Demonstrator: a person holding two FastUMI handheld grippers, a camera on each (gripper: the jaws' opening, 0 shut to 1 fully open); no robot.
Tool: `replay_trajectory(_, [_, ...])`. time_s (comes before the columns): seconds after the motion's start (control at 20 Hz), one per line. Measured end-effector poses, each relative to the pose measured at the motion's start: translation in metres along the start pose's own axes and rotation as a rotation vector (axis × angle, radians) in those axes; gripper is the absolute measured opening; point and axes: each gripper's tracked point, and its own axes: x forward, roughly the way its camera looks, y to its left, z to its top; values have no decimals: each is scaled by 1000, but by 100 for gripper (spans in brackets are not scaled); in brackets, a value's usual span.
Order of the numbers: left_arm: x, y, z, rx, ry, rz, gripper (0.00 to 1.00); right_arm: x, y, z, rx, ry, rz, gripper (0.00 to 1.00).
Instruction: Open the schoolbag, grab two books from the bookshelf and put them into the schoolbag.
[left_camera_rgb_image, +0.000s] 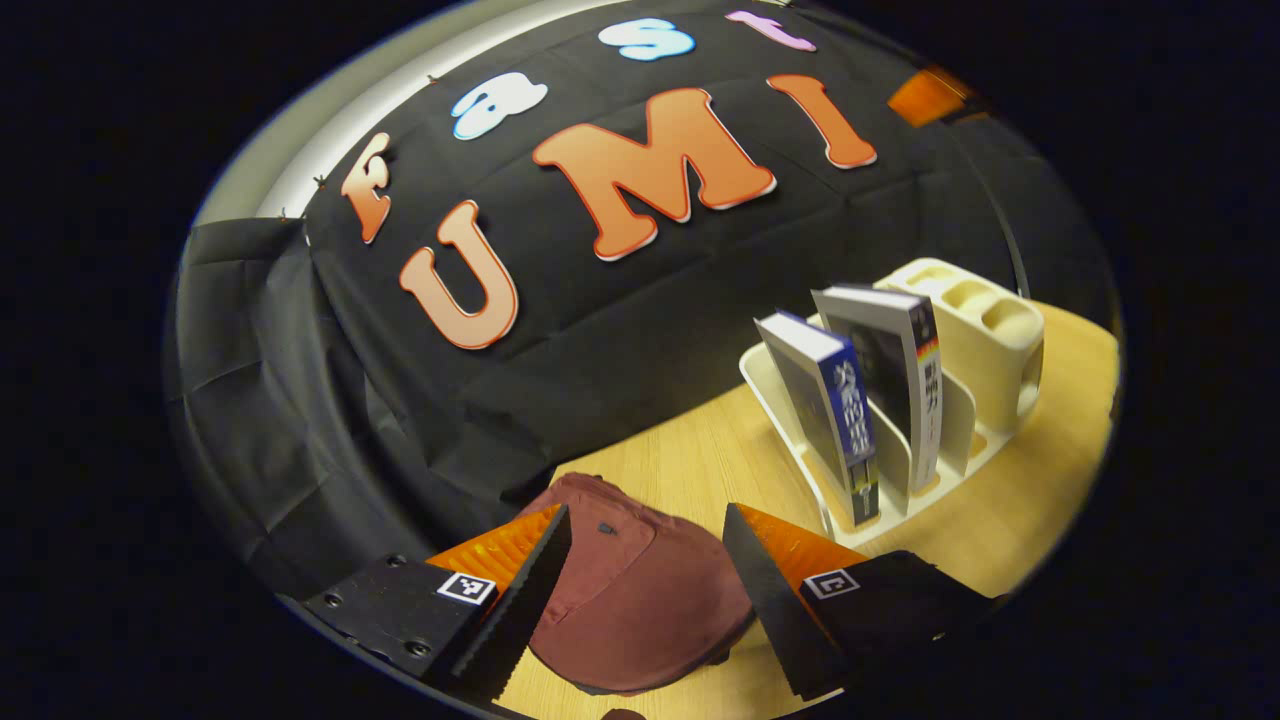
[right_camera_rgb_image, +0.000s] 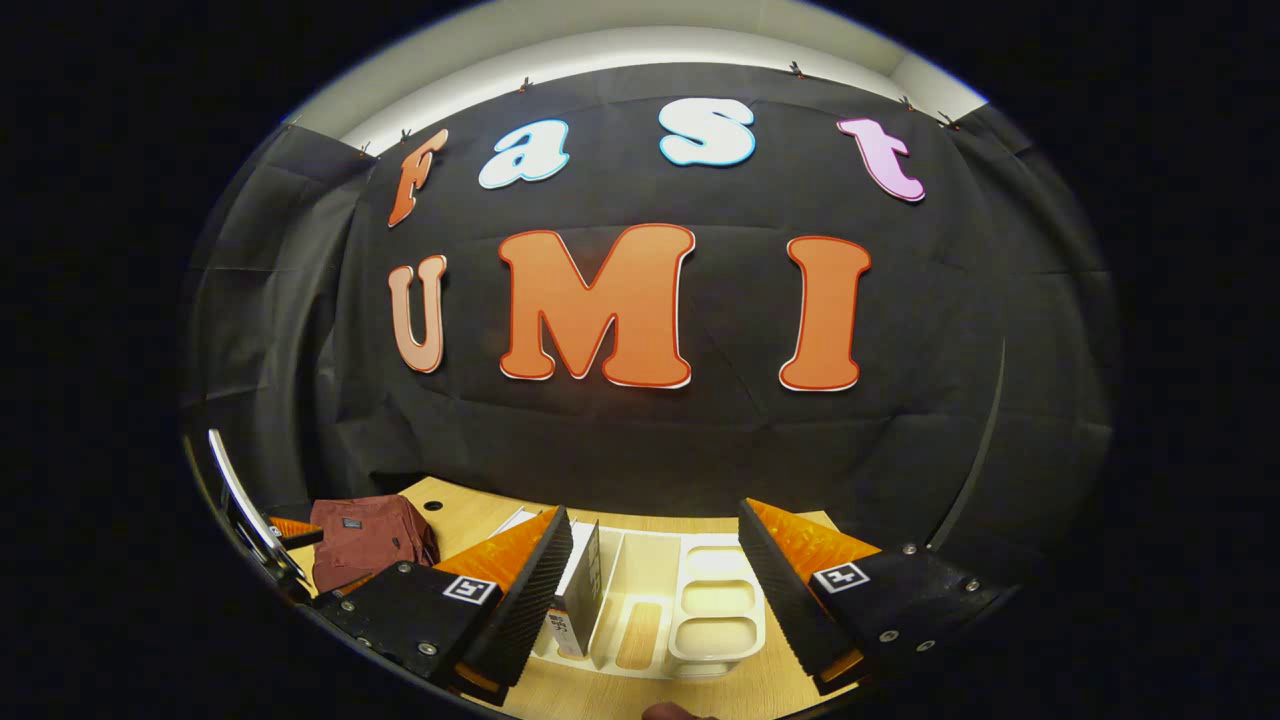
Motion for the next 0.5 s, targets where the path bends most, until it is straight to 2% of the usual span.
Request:
replay_trajectory(0.15, [12,-12,-49,77,95,-45,97,0,-12,-4,-5,18,-86,98])
replay_trajectory(0.5, [27,-45,-123,267,177,-140,97,-3,-14,-14,-16,65,-147,99])
